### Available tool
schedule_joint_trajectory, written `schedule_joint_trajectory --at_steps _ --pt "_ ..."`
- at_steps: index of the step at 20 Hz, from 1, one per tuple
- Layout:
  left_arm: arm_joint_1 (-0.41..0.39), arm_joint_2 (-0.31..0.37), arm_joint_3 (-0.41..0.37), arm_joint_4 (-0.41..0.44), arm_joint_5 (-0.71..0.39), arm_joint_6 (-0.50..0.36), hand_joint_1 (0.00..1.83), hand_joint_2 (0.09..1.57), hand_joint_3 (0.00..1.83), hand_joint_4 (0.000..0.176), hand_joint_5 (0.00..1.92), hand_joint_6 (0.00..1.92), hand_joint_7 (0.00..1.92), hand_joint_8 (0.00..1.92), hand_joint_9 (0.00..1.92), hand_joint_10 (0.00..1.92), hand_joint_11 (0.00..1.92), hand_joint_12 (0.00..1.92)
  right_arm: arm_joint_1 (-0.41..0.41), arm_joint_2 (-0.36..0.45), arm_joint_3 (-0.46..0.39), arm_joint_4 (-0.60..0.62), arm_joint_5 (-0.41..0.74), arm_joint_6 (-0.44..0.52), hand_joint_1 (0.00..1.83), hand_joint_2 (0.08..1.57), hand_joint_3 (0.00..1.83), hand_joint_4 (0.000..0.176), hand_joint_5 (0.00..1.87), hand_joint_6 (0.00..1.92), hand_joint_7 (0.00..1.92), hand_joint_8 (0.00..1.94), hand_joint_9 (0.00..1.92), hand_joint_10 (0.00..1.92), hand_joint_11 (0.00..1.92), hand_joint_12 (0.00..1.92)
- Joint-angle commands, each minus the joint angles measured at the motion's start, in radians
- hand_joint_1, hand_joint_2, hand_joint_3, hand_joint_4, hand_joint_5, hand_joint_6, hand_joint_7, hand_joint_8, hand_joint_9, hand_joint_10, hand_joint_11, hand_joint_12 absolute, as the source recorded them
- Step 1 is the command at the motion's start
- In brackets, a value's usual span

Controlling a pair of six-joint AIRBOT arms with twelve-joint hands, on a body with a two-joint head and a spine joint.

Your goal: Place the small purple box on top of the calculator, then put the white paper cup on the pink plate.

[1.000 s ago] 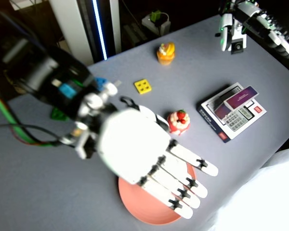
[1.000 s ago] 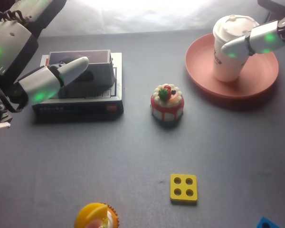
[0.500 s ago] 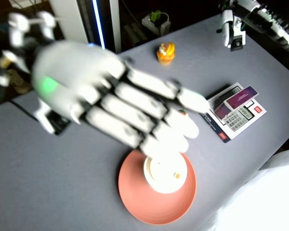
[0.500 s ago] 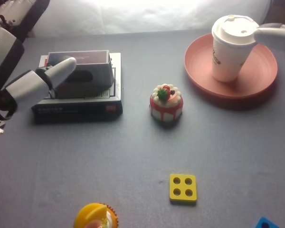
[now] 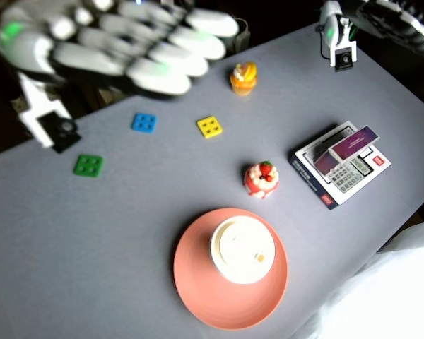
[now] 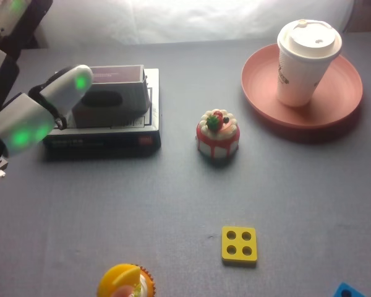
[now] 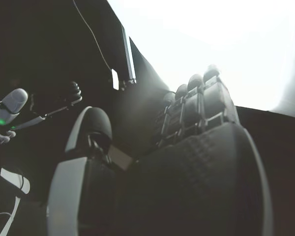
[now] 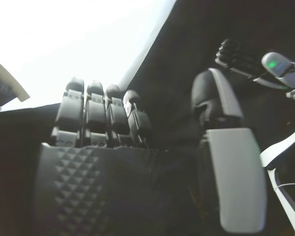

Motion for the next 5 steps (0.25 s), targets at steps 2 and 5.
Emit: schedule_joint_trajectory --at_steps 2,5 --pt "-0.003 0.014 -0.015 0.0 -0.161 -0.005 0.43 1.43 0.02 0.03 0.0 0.0 0.0 0.0 0.0 0.0 0.0 0.0 -0.045 0.022 -0.019 0.025 0.243 -0.005 0.55 1.14 0.0 0.026 0.0 0.0 0.0 0.0 0.0 0.0 0.0 0.0" --pt "-0.002 0.021 -0.023 0.012 -0.163 -0.004 0.58 1.44 0.01 0.065 0.0 0.0 0.0 0.0 0.0 0.0 0.0 0.0 -0.131 0.043 -0.038 0.062 0.313 -0.005 0.54 1.18 0.01 0.021 0.0 0.0 0.0 0.0 0.0 0.0 0.0 0.0"
